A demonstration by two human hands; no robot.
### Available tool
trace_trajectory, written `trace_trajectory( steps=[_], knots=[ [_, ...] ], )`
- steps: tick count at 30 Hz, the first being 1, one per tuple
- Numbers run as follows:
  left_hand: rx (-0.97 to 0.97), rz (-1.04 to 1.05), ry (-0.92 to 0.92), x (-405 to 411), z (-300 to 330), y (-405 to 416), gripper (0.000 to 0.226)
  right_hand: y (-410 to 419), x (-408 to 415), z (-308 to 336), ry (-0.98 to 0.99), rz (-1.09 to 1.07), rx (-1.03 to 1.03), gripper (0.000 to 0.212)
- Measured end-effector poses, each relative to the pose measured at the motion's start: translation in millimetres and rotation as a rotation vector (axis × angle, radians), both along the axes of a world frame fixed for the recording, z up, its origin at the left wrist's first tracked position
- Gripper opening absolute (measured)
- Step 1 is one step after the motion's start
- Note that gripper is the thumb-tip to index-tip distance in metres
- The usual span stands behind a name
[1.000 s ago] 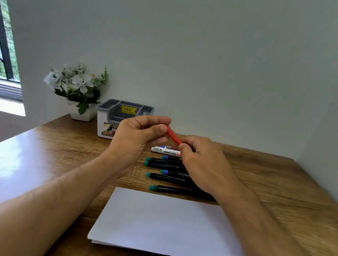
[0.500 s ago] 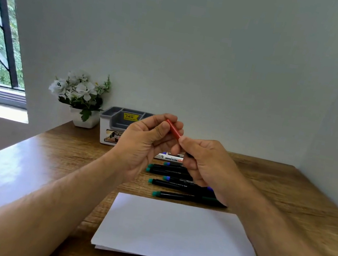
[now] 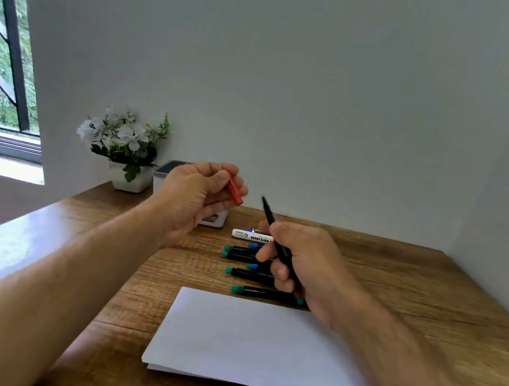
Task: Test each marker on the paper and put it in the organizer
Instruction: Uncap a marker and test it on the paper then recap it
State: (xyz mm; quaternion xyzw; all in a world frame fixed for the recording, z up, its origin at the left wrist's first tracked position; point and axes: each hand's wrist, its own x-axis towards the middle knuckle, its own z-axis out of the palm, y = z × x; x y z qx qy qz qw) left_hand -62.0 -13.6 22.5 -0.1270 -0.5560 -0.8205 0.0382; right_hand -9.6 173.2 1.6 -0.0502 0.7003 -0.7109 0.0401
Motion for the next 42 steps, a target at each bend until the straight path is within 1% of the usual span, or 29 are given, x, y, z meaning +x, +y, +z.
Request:
trace_trajectory(
  steps=[1, 2, 4, 6, 7, 8, 10, 11, 12, 14, 15, 16, 18, 19, 20, 21, 23, 24, 27, 29, 31, 33, 36, 39, 42],
  knots=[
    [-0.065, -0.01, -0.035, 0.1, -1.6, -1.0, 0.019, -2.9, 1.2, -1.1, 0.016, 0.003, -0.02, 0.019],
    [-0.139, -0.015, -0.068, 0.3, -2.3, -0.6, 0.02, -5.1, 2.0, -2.4, 0.039, -0.002, -0.031, 0.024],
    [-0.352, 0.042, -0.101, -1.2, -1.9, 0.2, 0.02, -7.5, 3.8, -2.7, 0.107, -0.029, -0.019, 0.031],
    [-0.752, 0.199, -0.035, -3.4, 2.7, -4.7, 0.025, -7.9, 7.3, -0.9, 0.177, -0.024, 0.011, 0.033],
    [-0.965, 0.224, 0.001, -1.0, 6.2, -7.5, 0.028, -7.9, 9.4, 0.2, 0.188, 0.0, -0.007, 0.038],
    [-1.129, 0.189, 0.016, 1.0, 8.1, -9.6, 0.028, -8.4, 11.2, 1.4, 0.182, 0.036, -0.046, 0.042],
    [-1.269, 0.021, -0.011, 6.1, 8.3, -14.9, 0.016, -13.5, 17.0, 2.7, 0.152, 0.107, -0.09, 0.038],
    [-1.32, -0.048, -0.035, 8.9, 8.1, -17.3, 0.011, -16.8, 19.9, 1.6, 0.158, 0.122, -0.055, 0.032],
    [-1.406, -0.084, -0.044, 11.1, 8.7, -18.7, 0.009, -19.7, 21.6, -1.0, 0.194, 0.128, 0.022, 0.027],
    [-1.563, -0.157, -0.054, 14.6, 12.4, -20.9, 0.006, -25.1, 25.9, -8.1, 0.335, 0.148, 0.227, 0.012],
    [-1.572, -0.227, -0.107, 16.3, 14.4, -23.3, 0.002, -28.1, 28.0, -10.9, 0.403, 0.149, 0.303, 0.009],
    [-1.551, -0.3, -0.173, 17.0, 16.7, -27.1, 0.004, -30.1, 28.9, -13.7, 0.455, 0.137, 0.355, 0.021],
    [-1.528, -0.427, -0.26, 16.2, 18.3, -35.7, 0.014, -34.7, 29.8, -17.9, 0.444, 0.114, 0.329, 0.042],
    [-1.548, -0.462, -0.267, 16.8, 17.2, -37.4, 0.018, -36.6, 29.9, -19.3, 0.394, 0.118, 0.273, 0.045],
    [-1.577, -0.491, -0.259, 16.6, 14.8, -37.3, 0.022, -37.6, 29.6, -20.7, 0.344, 0.141, 0.23, 0.043],
    [-1.605, -0.516, -0.254, 16.0, 12.1, -36.0, 0.023, -38.2, 29.6, -22.4, 0.304, 0.169, 0.209, 0.035],
    [-1.634, -0.53, -0.242, 13.6, 5.9, -32.8, 0.026, -37.7, 28.9, -27.1, 0.273, 0.211, 0.227, 0.014],
    [-1.623, -0.532, -0.241, 12.6, 3.6, -32.6, 0.026, -37.2, 28.8, -29.1, 0.27, 0.226, 0.25, 0.008],
    [-1.554, -0.556, -0.235, 9.9, 1.6, -35.9, 0.017, -36.3, 28.9, -26.0, 0.235, 0.269, 0.263, 0.011],
    [-1.524, -0.572, -0.244, 9.1, 1.1, -37.6, 0.018, -35.5, 27.8, -21.1, 0.197, 0.317, 0.212, 0.013],
    [-1.512, -0.591, -0.241, 8.0, 0.5, -38.0, 0.022, -36.6, 26.0, -18.6, 0.202, 0.334, 0.233, 0.012],
    [-1.488, -0.612, -0.237, 7.6, 0.3, -37.7, 0.028, -40.9, 24.6, -21.7, 0.233, 0.275, 0.257, 0.005],
    [-1.467, -0.613, -0.242, 7.7, 0.4, -37.7, 0.027, -47.1, 21.3, -27.7, 0.297, 0.164, 0.31, 0.009],
    [-1.463, -0.606, -0.265, 9.1, 2.3, -37.0, 0.023, -49.5, 19.1, -29.6, 0.333, 0.133, 0.369, 0.007],
    [-1.515, -0.58, -0.289, 10.5, 4.9, -39.3, 0.029, -49.7, 19.4, -31.1, 0.414, 0.101, 0.434, 0.007]
  ],
)
